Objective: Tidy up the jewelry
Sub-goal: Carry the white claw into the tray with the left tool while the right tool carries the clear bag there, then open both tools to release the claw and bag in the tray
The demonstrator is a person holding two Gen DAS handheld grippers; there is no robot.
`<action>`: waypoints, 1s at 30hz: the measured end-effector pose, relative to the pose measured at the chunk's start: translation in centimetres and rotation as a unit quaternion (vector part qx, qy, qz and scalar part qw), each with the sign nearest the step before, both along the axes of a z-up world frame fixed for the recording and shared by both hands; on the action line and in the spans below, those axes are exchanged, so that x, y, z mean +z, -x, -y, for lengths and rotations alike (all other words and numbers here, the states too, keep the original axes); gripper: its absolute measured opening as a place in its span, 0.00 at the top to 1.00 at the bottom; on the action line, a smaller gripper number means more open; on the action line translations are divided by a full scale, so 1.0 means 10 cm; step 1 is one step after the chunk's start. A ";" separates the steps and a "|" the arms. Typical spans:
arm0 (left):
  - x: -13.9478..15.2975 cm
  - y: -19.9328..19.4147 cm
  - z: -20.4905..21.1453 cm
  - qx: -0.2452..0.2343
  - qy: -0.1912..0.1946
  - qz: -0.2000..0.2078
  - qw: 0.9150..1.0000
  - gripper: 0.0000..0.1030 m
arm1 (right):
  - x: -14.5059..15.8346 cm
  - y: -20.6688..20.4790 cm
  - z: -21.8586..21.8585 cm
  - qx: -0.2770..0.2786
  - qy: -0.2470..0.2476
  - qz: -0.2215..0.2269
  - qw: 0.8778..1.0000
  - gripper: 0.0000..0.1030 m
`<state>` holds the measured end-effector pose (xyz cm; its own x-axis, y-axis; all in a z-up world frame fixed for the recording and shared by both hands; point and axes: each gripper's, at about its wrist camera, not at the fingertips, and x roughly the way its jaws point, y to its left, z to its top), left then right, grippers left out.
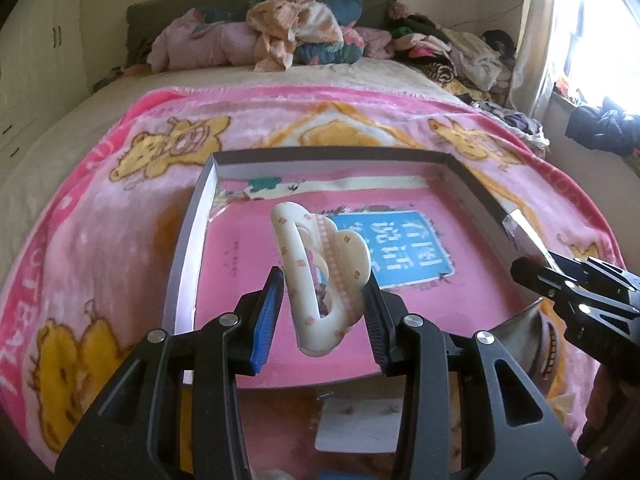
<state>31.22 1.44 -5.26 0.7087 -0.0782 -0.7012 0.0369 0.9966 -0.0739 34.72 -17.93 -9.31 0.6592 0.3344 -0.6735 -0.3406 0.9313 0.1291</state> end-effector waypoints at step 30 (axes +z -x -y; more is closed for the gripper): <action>-0.06 0.04 0.13 0.005 -0.021 0.007 1.000 0.59 | 0.36 0.55 0.06 -0.016 0.024 0.098 0.995 0.24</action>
